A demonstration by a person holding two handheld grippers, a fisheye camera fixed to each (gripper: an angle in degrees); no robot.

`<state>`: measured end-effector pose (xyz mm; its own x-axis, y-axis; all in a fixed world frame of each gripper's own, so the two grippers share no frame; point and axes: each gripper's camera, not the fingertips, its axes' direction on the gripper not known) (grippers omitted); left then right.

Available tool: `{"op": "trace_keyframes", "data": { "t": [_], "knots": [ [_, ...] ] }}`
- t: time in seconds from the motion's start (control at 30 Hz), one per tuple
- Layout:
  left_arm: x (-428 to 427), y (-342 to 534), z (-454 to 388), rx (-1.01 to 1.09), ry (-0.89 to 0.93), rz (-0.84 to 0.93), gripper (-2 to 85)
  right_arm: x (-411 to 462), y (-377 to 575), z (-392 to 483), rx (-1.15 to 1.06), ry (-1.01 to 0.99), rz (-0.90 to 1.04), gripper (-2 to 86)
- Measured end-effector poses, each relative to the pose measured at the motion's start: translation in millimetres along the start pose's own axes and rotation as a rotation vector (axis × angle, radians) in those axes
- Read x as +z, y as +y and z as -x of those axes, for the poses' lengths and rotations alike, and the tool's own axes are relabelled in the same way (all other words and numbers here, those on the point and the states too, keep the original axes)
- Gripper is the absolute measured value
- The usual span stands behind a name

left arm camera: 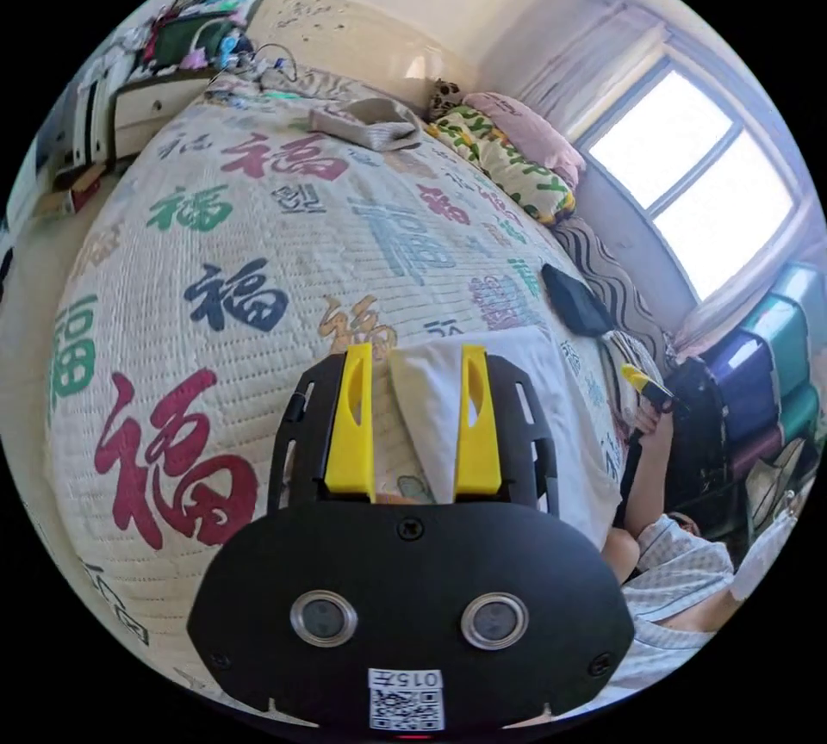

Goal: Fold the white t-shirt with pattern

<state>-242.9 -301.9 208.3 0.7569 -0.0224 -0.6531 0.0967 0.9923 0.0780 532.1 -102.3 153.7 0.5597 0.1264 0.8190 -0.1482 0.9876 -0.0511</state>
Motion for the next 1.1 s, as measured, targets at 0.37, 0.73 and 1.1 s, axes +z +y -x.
{"op": "trace_keyframes", "data": {
  "t": [0.37,0.73,1.1],
  "knots": [
    [-17.7,-27.5,68.7,-0.017,0.208,-0.022,10.0,80.1,-85.4,-85.7,0.201,-0.215,0.107,2.5],
    [-40.8,-42.3,105.3,-0.039,0.224,-0.017,0.2,72.2,-109.1,-103.2,0.191,-0.136,0.124,1.1],
    [-84.2,-40.9,152.3,-0.026,0.376,0.024,12.1,24.4,-103.7,-131.6,0.197,-0.322,0.013,12.6]
  ]
}}
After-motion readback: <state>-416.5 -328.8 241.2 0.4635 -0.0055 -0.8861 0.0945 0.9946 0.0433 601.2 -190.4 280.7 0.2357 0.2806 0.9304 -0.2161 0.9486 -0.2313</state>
